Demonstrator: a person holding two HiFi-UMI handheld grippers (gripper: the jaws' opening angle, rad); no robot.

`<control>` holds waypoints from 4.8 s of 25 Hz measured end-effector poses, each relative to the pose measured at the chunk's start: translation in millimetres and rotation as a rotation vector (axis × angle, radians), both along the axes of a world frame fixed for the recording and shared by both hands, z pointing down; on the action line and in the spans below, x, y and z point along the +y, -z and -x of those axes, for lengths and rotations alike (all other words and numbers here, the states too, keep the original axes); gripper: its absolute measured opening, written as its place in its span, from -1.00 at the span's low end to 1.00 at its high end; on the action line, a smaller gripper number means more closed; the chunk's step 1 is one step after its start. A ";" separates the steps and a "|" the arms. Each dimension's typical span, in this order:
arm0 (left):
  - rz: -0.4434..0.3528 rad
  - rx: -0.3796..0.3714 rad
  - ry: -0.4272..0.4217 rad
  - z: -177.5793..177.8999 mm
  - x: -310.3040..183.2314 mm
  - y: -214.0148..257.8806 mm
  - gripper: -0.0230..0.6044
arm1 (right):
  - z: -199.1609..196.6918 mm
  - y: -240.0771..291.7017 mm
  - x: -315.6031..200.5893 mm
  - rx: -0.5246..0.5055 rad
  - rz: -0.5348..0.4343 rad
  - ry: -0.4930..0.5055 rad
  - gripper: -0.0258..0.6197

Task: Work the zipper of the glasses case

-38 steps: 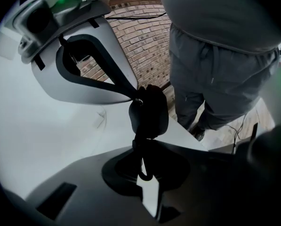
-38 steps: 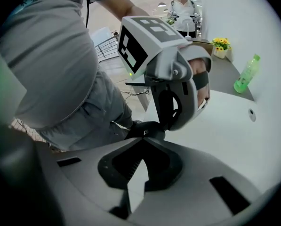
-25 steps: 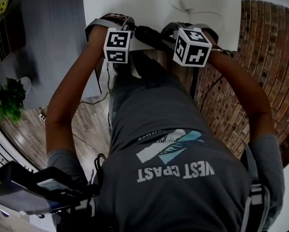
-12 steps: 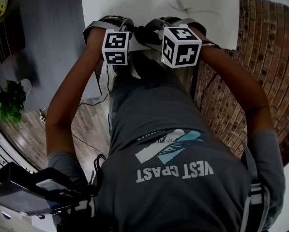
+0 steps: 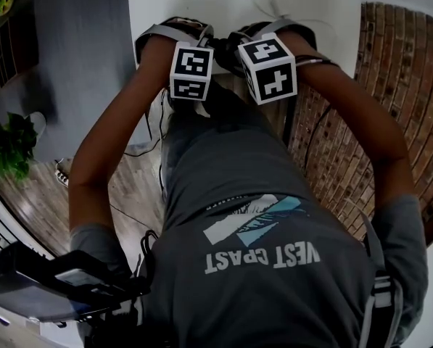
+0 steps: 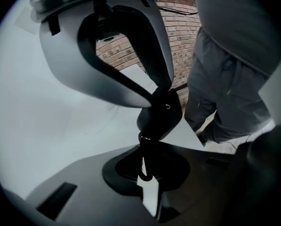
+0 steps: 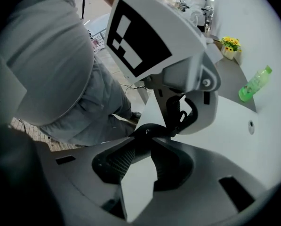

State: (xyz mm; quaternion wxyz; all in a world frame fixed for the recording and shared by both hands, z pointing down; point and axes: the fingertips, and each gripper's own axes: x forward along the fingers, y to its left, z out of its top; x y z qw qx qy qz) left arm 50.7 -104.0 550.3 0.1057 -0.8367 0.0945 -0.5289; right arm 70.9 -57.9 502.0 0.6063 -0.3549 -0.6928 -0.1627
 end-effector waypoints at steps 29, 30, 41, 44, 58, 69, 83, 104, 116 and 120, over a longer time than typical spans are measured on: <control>0.148 0.023 0.064 -11.3 6.4 -4.6 -0.88 | -16.4 -5.8 -23.7 -0.216 -0.175 -0.131 -0.93; 0.153 0.028 0.067 -12.4 7.0 -4.6 -0.88 | -17.4 -5.0 -24.9 -0.216 -0.169 -0.154 -0.94; 0.199 0.097 0.137 -14.6 7.7 -16.3 -0.88 | -20.4 -5.3 -38.7 -0.218 -0.159 -0.389 -0.94; 0.203 0.118 0.155 -15.3 7.1 -18.2 -0.88 | -22.8 -6.6 -40.9 -0.193 -0.133 -0.448 -0.94; 0.228 0.100 0.213 8.9 9.2 -43.0 -0.88 | -75.3 -35.4 -50.5 -0.053 -0.116 -0.535 -0.94; 0.237 0.097 0.277 34.4 -0.5 -62.4 -0.88 | -101.8 -51.5 -57.9 -0.021 -0.123 -0.591 -0.94; 0.236 0.114 0.320 34.7 -17.5 -71.9 -0.88 | -108.9 -70.3 -70.0 -0.048 -0.082 -0.695 -0.94; 0.223 0.436 0.537 45.8 -26.7 -61.0 -0.87 | -95.3 -91.3 -89.0 -0.160 -0.061 -0.863 -0.93; 0.186 0.446 0.661 88.6 -20.2 -41.0 -0.59 | -85.0 -88.3 -101.9 -0.204 -0.119 -0.946 -0.92; 0.165 0.490 0.735 93.9 -17.2 -27.0 -0.59 | -107.2 -79.9 -125.8 -0.242 -0.232 -1.035 -0.92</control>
